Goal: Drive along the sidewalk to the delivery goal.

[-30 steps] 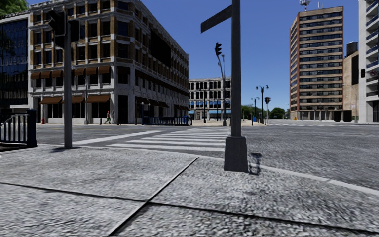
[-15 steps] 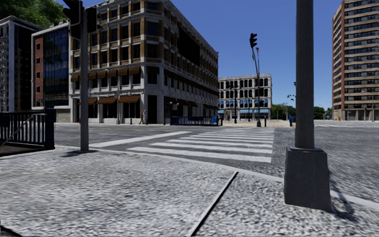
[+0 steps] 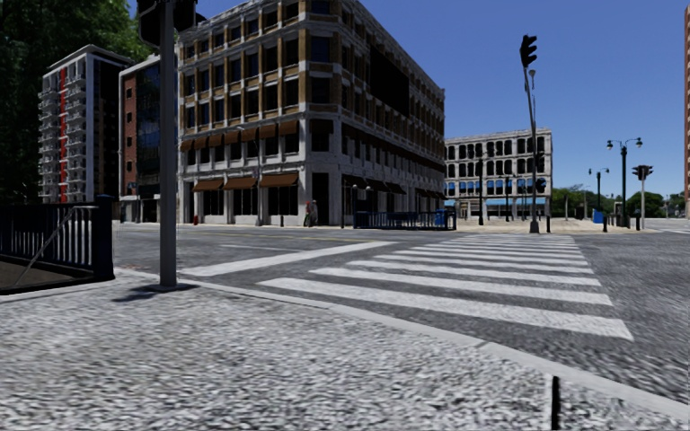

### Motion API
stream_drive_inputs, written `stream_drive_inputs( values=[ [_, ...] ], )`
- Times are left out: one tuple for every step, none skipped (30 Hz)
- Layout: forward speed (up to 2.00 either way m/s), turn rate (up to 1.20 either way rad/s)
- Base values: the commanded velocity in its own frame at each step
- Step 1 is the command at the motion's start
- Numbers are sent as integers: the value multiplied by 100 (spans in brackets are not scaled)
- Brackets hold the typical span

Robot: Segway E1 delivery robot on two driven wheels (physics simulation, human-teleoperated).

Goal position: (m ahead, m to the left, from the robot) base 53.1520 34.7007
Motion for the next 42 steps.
stream_drive_inputs(
  values=[
    [200,0],
    [200,0],
    [200,0],
    [200,-2],
    [200,-2],
    [200,-5],
    [200,-11],
    [200,-25],
    [200,-25],
    [200,-37],
    [200,-41],
    [200,-41],
    [200,-42],
    [200,-43],
    [200,-43],
    [200,-43],
    [200,-43],
    [200,-43],
    [200,-43],
    [200,-43],
    [200,-43],
    [200,-43],
    [200,-43],
    [200,-43],
    [200,-43],
    [200,-43],
    [200,-43],
    [200,-43],
    [200,-43],
    [200,-43],
    [200,-43],
    [200,-43],
    [200,-43],
    [200,-43],
    [200,-43],
    [200,-43],
    [200,-43],
    [200,-43],
    [200,-43],
    [200,-43],
    [200,-43],
    [200,-43]
  ],
)
